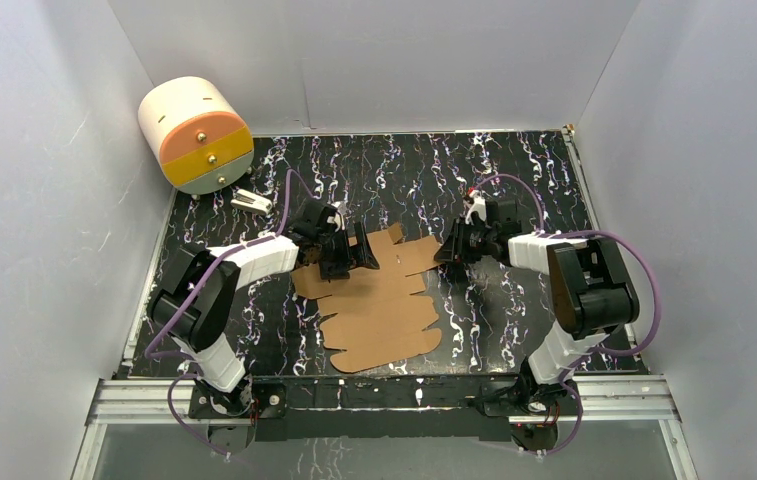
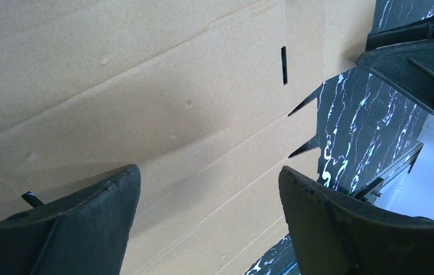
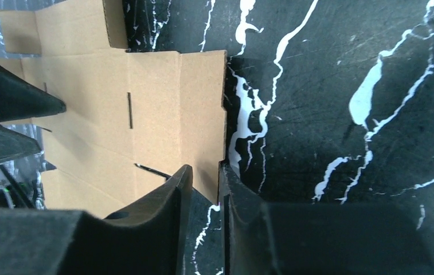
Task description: Fold the paper box
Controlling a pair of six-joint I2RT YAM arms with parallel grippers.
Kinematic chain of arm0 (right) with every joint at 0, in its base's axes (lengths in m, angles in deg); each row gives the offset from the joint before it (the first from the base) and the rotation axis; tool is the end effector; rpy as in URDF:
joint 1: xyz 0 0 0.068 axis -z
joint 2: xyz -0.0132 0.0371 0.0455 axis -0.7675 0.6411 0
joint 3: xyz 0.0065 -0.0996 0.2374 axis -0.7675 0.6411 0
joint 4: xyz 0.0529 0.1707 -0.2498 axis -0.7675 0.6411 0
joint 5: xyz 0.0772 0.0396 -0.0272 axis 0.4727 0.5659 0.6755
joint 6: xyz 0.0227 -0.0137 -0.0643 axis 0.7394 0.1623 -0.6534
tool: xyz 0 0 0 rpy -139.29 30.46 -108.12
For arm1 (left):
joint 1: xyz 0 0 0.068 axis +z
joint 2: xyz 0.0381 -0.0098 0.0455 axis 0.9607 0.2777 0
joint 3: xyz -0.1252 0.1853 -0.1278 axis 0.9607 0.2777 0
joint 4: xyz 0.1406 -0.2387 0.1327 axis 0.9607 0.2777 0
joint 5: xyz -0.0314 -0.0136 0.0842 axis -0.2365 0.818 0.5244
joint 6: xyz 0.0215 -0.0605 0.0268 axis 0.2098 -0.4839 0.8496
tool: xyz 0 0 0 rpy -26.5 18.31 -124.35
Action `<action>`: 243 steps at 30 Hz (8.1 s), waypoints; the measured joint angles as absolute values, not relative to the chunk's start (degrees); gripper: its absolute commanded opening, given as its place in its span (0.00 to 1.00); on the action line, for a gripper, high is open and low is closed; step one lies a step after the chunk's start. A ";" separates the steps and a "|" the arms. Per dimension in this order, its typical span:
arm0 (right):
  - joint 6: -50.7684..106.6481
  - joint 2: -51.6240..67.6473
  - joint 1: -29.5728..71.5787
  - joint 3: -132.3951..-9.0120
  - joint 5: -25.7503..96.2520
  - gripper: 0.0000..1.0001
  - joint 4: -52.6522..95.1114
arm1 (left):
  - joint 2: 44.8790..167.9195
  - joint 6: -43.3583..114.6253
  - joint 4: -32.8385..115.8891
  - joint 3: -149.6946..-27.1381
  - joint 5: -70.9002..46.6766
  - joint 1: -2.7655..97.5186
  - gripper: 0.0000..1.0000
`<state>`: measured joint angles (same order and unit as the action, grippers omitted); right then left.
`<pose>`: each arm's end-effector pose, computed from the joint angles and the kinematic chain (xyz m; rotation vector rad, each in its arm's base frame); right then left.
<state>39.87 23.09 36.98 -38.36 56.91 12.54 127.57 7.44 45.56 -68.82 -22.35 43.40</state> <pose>0.3434 0.1087 0.0759 -0.1426 2.3882 0.8700 0.3268 -0.2132 0.1077 -0.0390 2.5395 -0.9278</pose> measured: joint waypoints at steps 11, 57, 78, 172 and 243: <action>40.68 18.09 33.16 -39.36 52.80 0.13 17.67 | 127.57 6.20 42.26 -67.38 -22.48 43.40 0.84; 43.12 24.82 -7.26 -62.79 -5.78 0.31 40.32 | 125.78 1.08 30.04 -60.82 -22.20 43.51 0.84; 41.09 2.81 0.77 -47.78 2.46 0.70 36.58 | 116.90 2.66 40.27 -60.85 -20.17 43.35 0.85; 49.53 8.56 13.25 -33.33 27.88 0.74 21.34 | 123.31 6.15 47.42 -65.09 -15.21 37.67 0.82; 42.91 3.83 11.85 -35.80 38.44 0.75 18.66 | 91.50 -2.30 61.91 -53.33 -4.56 36.25 0.88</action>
<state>42.91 3.83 11.85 -35.80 38.44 18.66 91.50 -2.30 61.91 -53.33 -4.56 36.25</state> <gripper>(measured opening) 0.743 0.883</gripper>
